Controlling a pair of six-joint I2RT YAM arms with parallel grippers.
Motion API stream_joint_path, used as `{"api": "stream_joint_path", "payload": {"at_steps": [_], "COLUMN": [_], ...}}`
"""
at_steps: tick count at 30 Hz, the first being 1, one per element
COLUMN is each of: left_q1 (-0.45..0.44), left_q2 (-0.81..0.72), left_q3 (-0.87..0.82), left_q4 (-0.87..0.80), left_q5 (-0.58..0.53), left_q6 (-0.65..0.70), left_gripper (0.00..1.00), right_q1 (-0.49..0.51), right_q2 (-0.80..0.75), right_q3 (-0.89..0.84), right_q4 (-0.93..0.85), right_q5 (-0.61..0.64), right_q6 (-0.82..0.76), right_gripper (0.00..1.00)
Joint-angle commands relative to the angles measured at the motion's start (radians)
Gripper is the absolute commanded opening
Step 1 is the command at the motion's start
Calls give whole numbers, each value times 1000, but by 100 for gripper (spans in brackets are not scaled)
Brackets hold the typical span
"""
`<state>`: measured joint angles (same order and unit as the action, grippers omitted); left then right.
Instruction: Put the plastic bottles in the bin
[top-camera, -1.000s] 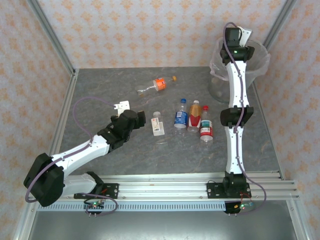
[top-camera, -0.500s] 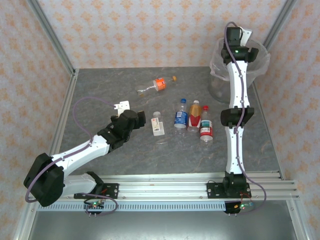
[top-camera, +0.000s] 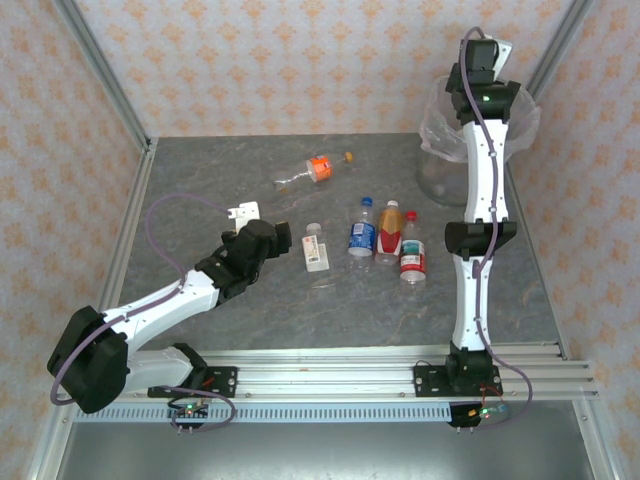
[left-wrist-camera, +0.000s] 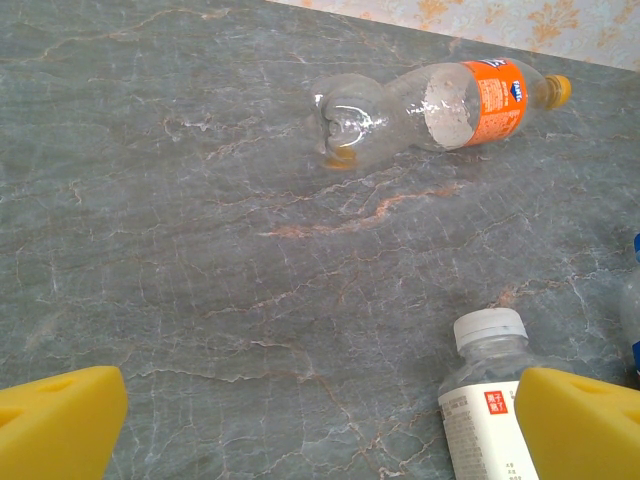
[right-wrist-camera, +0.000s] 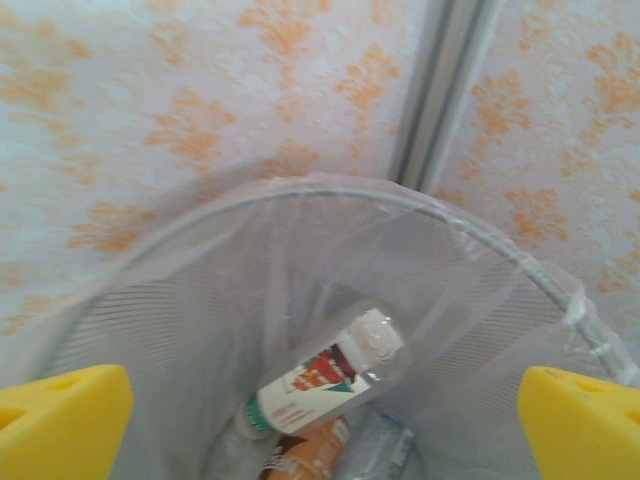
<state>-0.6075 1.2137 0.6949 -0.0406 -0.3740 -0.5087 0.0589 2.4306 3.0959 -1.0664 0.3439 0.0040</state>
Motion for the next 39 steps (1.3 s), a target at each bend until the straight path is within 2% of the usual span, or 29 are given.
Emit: {"api": "stream_joint_path", "payload": {"at_steps": [1,7,13,18,21,24,27,33,36,39], "left_q1": [6,9,23,32,35,40,46,50,60,82], "left_q2": [-16,-31,-68,-110,-148,-186,-213,-257,-257,-233], "left_q3": [-9,-8,-15,-27,-47,-89,-117,-164,-178,-159], "left_q4": [-1,2,-2,-24,-44,-32,-34,-30,-14,-26], "left_q5": [-8,0,-1,-9,-28,-40,-54,-76,-72,-47], "left_q6": [-20,-49,-53,-58,-60,-67,-80,-80,-86,-94], "left_gripper": [100,100,100,100,100,100,100,100,100,100], "right_q1": [38,119,216,307,320,320,322,411,446,447], "right_q2": [-93,-136,-116,-108,-158,-235,-334,-558,-677,-778], "right_q3": [75,75,75,75,15,-118,-321,-781,-1072,-1394], "right_q4": [-3,3,34,60,65,65,125,323,505,788], "right_q5": [-131,-344,-544,-541,-500,-467,-460,-355,-332,-324], "right_q6": [6,-24,-40,-27,58,97,95,-33,-32,23], "right_gripper": [99,99,99,99,99,99,99,99,99,99]}}
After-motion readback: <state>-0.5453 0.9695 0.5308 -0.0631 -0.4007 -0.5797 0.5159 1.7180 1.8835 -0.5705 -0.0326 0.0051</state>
